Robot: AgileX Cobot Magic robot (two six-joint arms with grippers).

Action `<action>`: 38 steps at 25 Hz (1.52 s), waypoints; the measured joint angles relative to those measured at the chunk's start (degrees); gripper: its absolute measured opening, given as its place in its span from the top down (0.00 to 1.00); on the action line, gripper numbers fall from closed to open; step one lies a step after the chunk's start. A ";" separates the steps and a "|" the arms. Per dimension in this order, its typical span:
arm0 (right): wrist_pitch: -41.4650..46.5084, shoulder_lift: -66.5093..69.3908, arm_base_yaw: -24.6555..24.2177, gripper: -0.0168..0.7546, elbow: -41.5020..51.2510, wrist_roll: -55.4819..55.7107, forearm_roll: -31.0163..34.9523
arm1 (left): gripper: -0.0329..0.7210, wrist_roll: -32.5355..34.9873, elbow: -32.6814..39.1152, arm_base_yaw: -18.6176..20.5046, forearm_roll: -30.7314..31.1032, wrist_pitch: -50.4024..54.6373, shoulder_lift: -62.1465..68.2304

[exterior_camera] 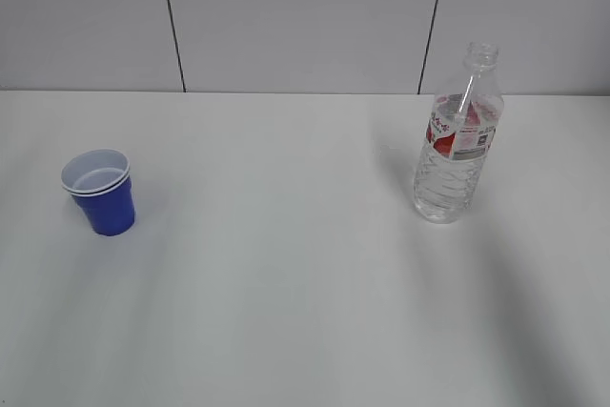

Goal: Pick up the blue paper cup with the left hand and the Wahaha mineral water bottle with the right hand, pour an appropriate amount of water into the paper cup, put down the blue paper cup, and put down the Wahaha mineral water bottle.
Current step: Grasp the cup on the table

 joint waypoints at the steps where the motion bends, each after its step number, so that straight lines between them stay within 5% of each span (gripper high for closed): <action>1: -1.91 2.28 0.00 0.22 0.05 2.31 -3.57 | 0.32 0.00 0.00 0.00 0.00 -1.06 1.75; 5: -7.37 9.46 0.00 0.22 0.05 5.23 -10.78 | 0.32 0.00 0.00 -0.58 0.00 -5.00 9.16; 15: -2.55 21.34 0.00 0.22 -0.60 5.84 -11.94 | 0.32 0.00 0.00 -10.73 -0.03 -12.13 21.38; 28: 8.49 24.52 0.00 0.22 -2.67 3.15 -10.90 | 0.32 0.00 0.00 -10.97 -2.03 -20.21 34.81; 38: 2.61 29.58 0.00 0.32 -2.75 3.27 -10.64 | 0.32 0.65 -0.10 -10.97 -6.26 -36.26 52.94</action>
